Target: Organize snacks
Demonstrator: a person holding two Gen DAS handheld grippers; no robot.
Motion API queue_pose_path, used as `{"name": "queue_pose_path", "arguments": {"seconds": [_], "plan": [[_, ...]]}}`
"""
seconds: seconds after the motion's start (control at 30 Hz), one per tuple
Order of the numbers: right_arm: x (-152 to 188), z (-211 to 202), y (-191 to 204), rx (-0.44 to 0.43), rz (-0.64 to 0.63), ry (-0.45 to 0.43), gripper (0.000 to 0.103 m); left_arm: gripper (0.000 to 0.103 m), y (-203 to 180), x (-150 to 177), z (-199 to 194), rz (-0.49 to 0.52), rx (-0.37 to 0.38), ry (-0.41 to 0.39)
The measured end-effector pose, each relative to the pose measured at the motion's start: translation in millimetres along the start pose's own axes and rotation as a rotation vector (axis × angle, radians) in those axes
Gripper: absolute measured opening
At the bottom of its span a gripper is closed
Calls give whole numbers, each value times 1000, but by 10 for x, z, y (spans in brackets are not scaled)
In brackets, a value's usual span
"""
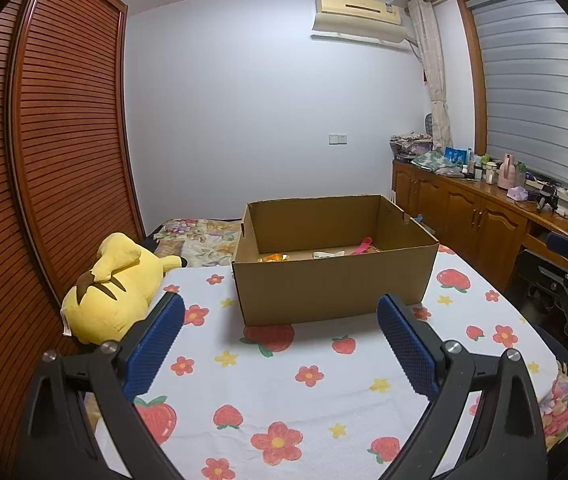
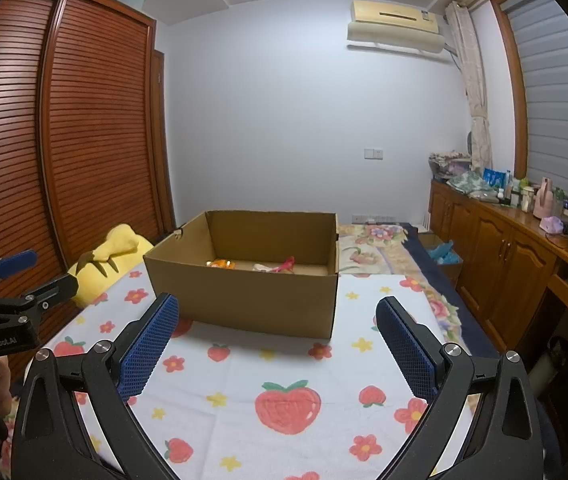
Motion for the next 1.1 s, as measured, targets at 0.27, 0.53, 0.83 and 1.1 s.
{"name": "queue_pose_path", "arguments": {"seconds": [0.27, 0.53, 0.83, 1.1], "plan": [[1, -4, 4, -3, 1, 1, 101, 98, -17, 8, -21, 1, 2, 1], [4, -7, -8, -3, 1, -2, 101, 98, -35, 10, -41, 1, 1, 3], [8, -13, -6, -4, 0, -1, 101, 98, -22, 0, -53, -10, -2, -3], [14, -10, -11, -5, 2, 1, 101, 98, 9, 32, -47, -6, -10, 4]]}}
Point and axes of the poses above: each gripper's, at about its wrist camera, not at the fingertips, and z roughly the way its jaws point, y to its left, x to its underside, the point moved 6 cm from there along z, roughly the way its jaws point, and after that the axes turned 12 degrees about x, right-handed, at the moved point
